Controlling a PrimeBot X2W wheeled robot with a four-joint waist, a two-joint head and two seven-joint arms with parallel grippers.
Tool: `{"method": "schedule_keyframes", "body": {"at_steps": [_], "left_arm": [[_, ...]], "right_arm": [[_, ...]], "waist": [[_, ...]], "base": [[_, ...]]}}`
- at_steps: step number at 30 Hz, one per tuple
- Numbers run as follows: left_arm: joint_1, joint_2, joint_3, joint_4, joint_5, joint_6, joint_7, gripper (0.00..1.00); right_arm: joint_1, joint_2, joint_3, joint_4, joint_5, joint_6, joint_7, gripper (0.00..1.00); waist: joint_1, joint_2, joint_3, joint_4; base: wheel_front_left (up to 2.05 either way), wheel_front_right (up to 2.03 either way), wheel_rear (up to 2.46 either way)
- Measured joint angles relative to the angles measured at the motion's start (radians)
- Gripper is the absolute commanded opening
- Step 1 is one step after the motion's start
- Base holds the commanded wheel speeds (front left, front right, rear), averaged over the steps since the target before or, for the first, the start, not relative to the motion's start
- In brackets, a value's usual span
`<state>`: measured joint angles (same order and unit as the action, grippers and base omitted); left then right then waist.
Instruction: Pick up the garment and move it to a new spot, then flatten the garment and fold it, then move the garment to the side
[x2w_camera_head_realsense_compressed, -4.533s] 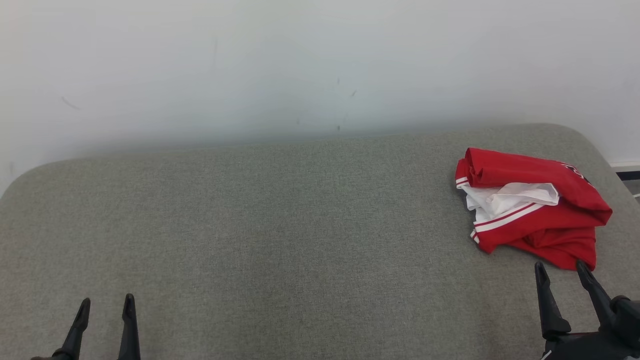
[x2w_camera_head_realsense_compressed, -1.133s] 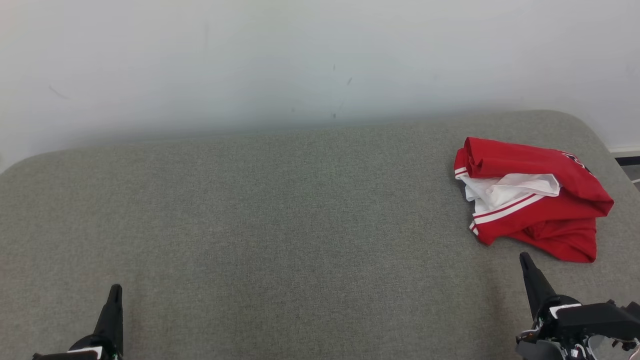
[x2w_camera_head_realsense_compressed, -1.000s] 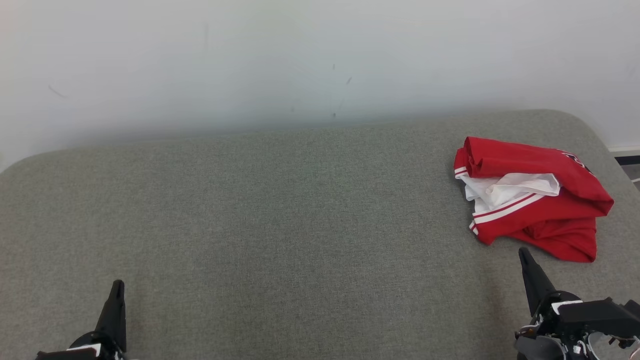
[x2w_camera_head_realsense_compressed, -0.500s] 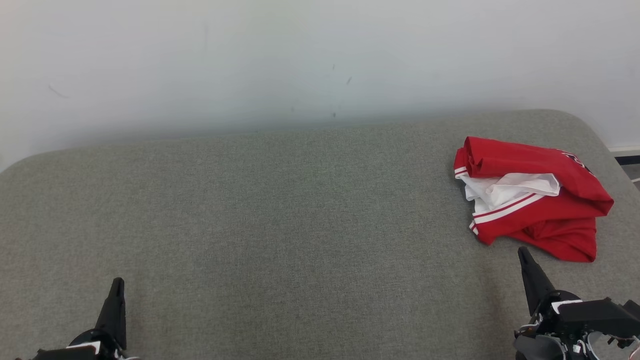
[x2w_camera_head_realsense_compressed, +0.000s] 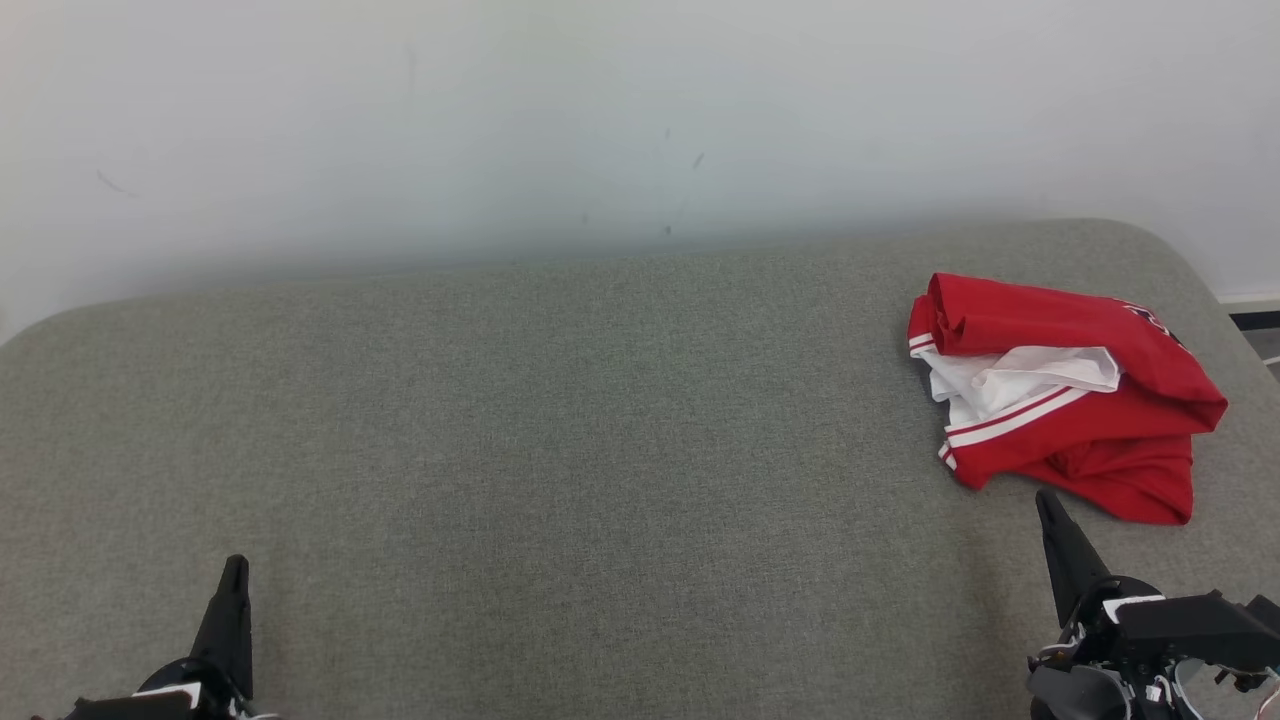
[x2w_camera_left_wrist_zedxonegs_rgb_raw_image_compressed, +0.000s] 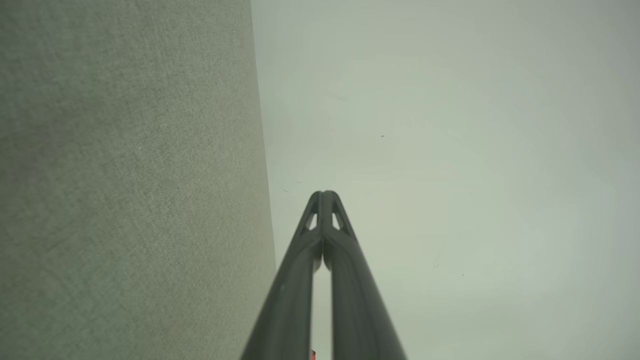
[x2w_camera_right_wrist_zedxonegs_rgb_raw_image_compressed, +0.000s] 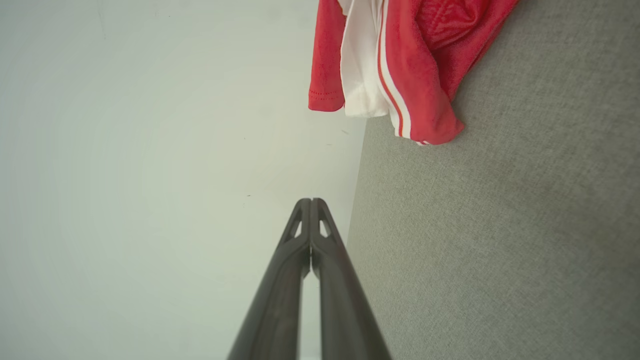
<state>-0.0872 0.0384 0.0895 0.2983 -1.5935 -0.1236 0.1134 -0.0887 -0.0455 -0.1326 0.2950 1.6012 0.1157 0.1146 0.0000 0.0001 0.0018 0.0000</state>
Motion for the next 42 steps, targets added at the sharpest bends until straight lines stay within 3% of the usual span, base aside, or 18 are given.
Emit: {"method": "schedule_keyframes", "body": {"at_steps": [42], "left_arm": [[0.000, 0.000, 0.000, 0.000, 0.000, 0.000, 0.000, 0.00]], "right_arm": [[0.000, 0.000, 0.000, 0.001, 0.000, 0.000, 0.000, 0.00]], "waist": [[0.0000, -0.0001, 0.000, 0.000]], "base": [[0.00, 0.00, 0.00]]}}
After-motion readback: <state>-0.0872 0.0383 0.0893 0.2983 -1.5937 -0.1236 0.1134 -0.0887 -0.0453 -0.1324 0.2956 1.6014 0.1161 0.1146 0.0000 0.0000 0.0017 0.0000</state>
